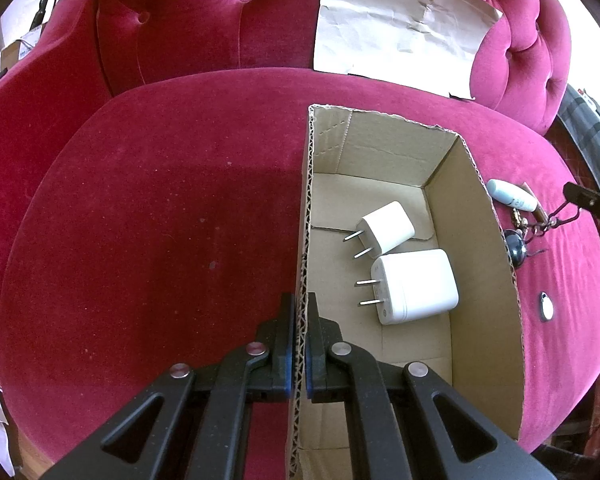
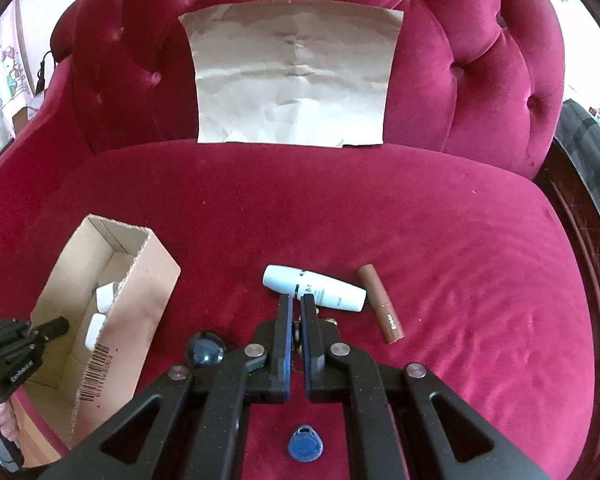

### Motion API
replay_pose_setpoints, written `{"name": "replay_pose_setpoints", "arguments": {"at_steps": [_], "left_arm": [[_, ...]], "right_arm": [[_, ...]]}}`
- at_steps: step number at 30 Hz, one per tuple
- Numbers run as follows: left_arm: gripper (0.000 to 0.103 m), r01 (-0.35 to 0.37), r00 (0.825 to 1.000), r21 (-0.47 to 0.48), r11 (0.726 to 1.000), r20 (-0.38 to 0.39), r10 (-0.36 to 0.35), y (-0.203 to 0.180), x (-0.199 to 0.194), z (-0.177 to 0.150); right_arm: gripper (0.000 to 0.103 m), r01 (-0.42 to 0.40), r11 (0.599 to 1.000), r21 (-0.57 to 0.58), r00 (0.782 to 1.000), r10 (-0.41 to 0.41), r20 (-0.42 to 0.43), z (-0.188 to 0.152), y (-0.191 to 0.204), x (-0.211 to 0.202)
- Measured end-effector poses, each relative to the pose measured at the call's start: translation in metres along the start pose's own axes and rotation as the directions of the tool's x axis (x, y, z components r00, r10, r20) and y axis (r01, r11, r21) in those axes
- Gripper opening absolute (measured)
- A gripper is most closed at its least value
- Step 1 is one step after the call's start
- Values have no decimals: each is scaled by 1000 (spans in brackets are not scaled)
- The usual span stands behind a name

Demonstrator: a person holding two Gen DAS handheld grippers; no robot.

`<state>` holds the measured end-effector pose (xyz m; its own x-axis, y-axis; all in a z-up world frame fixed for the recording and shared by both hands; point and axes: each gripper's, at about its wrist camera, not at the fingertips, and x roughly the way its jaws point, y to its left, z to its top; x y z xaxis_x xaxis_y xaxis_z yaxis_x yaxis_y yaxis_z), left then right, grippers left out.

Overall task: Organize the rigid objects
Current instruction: 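Close the right tool on the brass key ring, then lift and carry the key ring with the right tool over the box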

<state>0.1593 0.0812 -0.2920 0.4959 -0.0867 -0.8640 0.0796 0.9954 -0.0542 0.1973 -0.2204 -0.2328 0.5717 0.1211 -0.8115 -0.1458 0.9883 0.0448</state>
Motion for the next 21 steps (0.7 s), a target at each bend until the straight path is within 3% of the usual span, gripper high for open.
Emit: {"name": "replay_pose_setpoints", "arguments": {"at_steps": [21], "left_arm": [[3, -3, 1000, 1, 1000, 1, 3, 0, -1, 0]], "right_arm": [[2, 28, 1000, -10, 999, -27, 44, 13, 6, -33]]}}
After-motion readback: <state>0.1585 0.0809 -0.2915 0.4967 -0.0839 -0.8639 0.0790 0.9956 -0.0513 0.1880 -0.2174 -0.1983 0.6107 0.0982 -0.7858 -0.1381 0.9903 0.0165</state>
